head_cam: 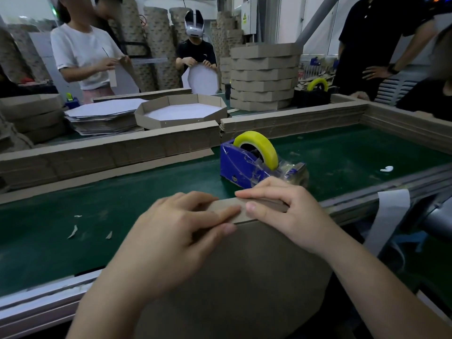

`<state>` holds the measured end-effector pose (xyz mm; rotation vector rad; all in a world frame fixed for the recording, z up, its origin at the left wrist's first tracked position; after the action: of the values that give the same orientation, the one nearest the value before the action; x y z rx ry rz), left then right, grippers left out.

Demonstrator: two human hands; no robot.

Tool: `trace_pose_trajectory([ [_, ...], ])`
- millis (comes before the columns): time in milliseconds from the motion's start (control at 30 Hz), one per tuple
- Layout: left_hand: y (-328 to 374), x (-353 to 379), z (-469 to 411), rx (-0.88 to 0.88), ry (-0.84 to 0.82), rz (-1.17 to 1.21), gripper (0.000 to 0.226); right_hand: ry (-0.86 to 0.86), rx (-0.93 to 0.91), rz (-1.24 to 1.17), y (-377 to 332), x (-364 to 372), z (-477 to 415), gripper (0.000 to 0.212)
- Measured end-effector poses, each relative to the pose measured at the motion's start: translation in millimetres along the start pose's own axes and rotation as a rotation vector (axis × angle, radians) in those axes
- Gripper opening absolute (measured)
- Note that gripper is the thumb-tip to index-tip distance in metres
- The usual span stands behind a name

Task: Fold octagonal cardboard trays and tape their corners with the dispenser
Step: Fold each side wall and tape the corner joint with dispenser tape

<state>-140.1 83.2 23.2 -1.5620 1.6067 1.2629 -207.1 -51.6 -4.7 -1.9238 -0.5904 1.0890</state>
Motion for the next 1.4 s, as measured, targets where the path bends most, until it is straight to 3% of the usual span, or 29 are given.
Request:
trace_pose_trajectory([
  [300, 4, 11, -7, -0.002, 0.006, 0.034, 0.045, -0.002, 0.15, -0.082, 22, -7, -6, 0.019],
  [533, 3, 12, -8, -0.023, 0.023, 0.016, 0.046, -0.007, 0.275, -0.157, 34, -8, -13, 0.027],
  [867, 0, 14, -7, -0.027, 0.024, 0.008, 0.045, -0.039, 0.168, -0.039, 31, -1, -16, 0.022],
  [933, 0, 14, -7, -0.026, 0.021, 0.007, 0.045, 0.051, 0.112, -0.074, 27, -16, -22, 0.018],
  [1000, 0, 14, -8, -0.027, 0.023, 0.012, 0.045, 0.261, 0.092, -0.037, 32, -54, -33, 0.014],
  [1067, 1, 15, -9, -0.033, 0.022, 0.015, 0.046, 0.393, 0.178, 0.168, 47, -89, -46, 0.012],
  [1133, 2, 15, -9, -0.039, 0.018, 0.013, 0.048, 0.351, 0.356, 0.334, 73, -104, -58, 0.016],
  [1267, 6, 15, -10, -0.029, 0.016, 0.002, 0.049, 0.156, 0.568, 0.145, 106, -94, -62, 0.02],
  [1333, 6, 15, -9, -0.028, 0.02, 0.003, 0.049, 0.138, 0.584, 0.06, 106, -96, -59, 0.016],
  [1400, 7, 15, -9, -0.022, 0.024, 0.004, 0.048, 0.13, 0.575, -0.173, 106, -98, -60, 0.016],
])
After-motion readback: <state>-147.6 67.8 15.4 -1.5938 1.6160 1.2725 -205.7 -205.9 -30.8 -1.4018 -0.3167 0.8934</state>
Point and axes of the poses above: each hand's wrist, its own z-axis away from the middle knuckle, its own x-axis out of the palm, y = z × x, the point moved 10 cm from there along -z, towards the middle knuckle, and after that the axes turned 5 degrees about x, right-handed, at the moved point
